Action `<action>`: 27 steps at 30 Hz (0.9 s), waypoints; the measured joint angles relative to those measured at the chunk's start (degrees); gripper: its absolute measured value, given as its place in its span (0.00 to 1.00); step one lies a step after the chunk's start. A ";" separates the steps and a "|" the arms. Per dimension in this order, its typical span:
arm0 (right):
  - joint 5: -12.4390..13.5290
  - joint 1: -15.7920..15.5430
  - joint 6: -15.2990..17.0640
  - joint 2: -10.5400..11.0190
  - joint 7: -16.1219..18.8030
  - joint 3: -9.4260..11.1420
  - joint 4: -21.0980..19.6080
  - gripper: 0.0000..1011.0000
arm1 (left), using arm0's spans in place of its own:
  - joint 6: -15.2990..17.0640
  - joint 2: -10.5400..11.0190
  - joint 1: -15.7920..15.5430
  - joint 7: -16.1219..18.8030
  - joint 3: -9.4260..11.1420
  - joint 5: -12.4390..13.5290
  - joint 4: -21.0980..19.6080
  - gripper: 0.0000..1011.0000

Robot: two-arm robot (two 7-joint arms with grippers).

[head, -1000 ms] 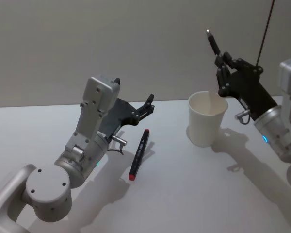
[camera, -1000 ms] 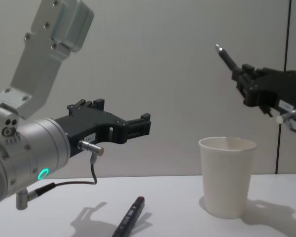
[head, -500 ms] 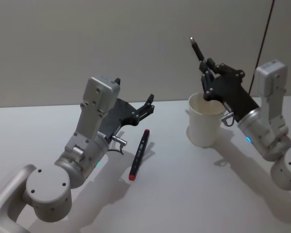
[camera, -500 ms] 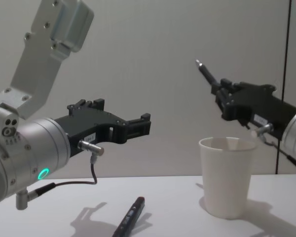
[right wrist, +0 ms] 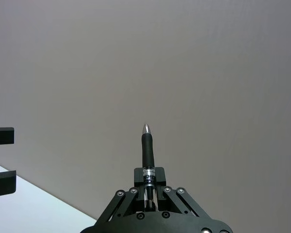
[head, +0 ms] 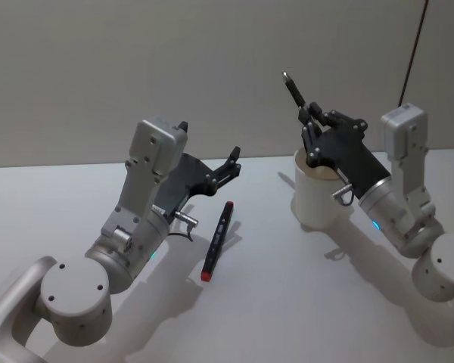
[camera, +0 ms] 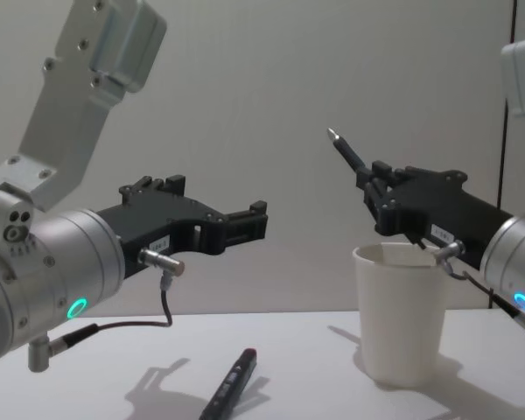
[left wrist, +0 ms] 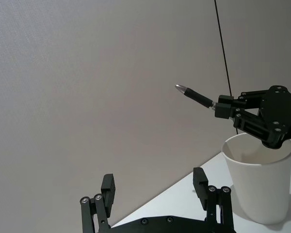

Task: Place the pen into the pen holder.

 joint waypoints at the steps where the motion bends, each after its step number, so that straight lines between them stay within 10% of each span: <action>1: -0.03 -0.02 0.00 -0.01 -0.01 -0.03 0.03 0.12 | 0.00 0.00 0.00 0.00 0.00 0.00 0.00 0.99; 7: -0.23 -0.15 -0.02 -0.07 -0.10 -0.19 0.23 0.15 | 0.00 0.00 0.00 0.00 0.00 0.00 0.00 0.99; 27: -0.50 -0.33 -0.01 -0.16 -0.28 -0.41 0.53 0.77 | 0.00 0.00 0.00 0.00 0.00 0.00 0.00 0.99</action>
